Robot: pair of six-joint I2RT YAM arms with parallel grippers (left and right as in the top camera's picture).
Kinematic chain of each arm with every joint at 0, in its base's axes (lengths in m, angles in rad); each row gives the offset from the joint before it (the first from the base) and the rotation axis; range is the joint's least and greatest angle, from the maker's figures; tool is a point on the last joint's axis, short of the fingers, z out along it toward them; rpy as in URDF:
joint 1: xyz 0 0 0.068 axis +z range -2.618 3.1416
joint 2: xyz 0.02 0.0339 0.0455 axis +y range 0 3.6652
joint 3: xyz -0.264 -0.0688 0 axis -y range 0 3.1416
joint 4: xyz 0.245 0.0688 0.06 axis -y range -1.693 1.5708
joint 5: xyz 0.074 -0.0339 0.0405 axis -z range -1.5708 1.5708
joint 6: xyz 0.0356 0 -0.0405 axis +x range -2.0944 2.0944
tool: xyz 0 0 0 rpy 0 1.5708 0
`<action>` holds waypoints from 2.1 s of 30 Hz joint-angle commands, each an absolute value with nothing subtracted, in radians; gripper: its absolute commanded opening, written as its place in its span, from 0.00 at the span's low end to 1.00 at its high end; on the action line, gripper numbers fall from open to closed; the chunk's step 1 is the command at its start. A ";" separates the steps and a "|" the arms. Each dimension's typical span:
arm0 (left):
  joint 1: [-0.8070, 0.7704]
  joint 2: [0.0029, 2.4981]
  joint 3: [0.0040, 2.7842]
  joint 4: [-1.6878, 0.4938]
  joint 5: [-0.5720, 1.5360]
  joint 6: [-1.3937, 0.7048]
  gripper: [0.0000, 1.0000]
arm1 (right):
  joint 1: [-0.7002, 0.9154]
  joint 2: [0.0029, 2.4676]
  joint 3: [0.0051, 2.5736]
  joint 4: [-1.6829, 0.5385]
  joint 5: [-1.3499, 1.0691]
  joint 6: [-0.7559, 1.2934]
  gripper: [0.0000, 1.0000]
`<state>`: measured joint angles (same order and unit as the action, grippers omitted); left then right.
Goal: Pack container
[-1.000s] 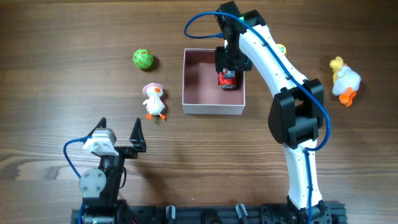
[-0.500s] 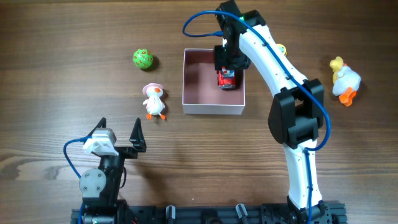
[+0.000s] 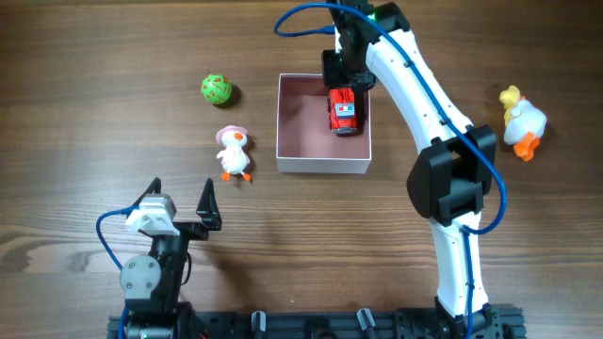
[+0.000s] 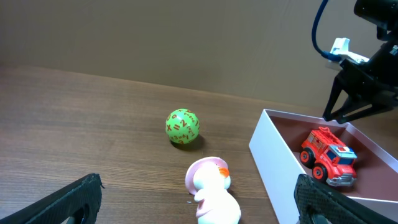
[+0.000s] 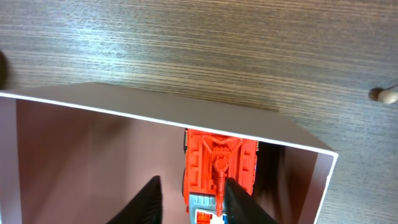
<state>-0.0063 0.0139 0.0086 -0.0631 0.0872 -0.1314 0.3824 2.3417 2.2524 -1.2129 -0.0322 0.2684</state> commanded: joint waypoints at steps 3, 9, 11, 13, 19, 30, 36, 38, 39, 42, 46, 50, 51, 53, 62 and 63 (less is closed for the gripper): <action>0.001 0.007 0.006 -0.070 0.085 -0.112 1.00 | 0.401 2.304 2.274 -1.201 -0.136 0.265 0.08; 0.001 0.007 0.006 -0.070 0.085 -0.112 1.00 | 0.428 2.304 2.265 -1.175 -0.127 0.262 0.04; 0.001 0.007 0.006 -0.070 0.085 -0.112 1.00 | 0.434 2.304 2.265 -1.169 -0.120 0.262 0.04; 0.001 0.007 0.006 -0.070 0.085 -0.112 1.00 | 0.438 2.304 2.265 -1.167 -0.101 0.265 0.04; 0.001 0.007 0.006 -0.070 0.085 -0.112 1.00 | 0.439 2.328 2.264 -1.176 -0.041 0.265 0.04; 0.001 0.007 0.006 -0.070 0.085 -0.112 1.00 | 0.437 2.387 2.264 -1.194 0.012 0.265 0.05; 0.001 0.007 0.006 -0.070 0.085 -0.112 1.00 | 0.437 2.403 2.264 -1.203 0.071 0.264 0.05; 0.001 0.007 0.006 -0.070 0.085 -0.112 1.00 | 0.436 2.403 2.264 -1.202 0.083 0.264 0.06; 0.001 0.007 0.006 -0.070 0.085 -0.112 1.00 | 0.434 2.403 2.264 -1.202 0.083 0.265 0.06; 0.001 0.007 0.006 -0.070 0.085 -0.112 1.00 | 0.419 2.404 2.264 -1.202 0.083 0.265 0.06; 0.001 0.007 0.006 -0.070 0.085 -0.112 1.00 | 0.393 2.409 2.264 -1.206 0.081 0.265 0.06; 0.001 0.007 0.006 -0.070 0.085 -0.112 1.00 | 0.379 2.417 2.264 -1.214 0.058 0.265 0.06; 0.001 0.007 0.006 -0.070 0.085 -0.112 1.00 | 0.378 2.419 2.264 -1.216 0.054 0.264 0.06; 0.001 0.007 0.006 -0.070 0.085 -0.112 1.00 | 0.378 2.422 2.264 -1.217 0.052 0.263 0.06; 0.001 0.007 0.006 -0.070 0.085 -0.112 1.00 | 0.379 2.423 2.264 -1.216 0.045 0.262 0.04; 0.001 0.007 0.006 -0.070 0.085 -0.112 1.00 | 0.379 2.423 2.264 -1.215 0.045 0.262 0.04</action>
<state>-0.0063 0.0139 0.0086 -0.0631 0.0872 -0.1314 0.3740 2.3920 2.2524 -1.2144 0.0528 0.2638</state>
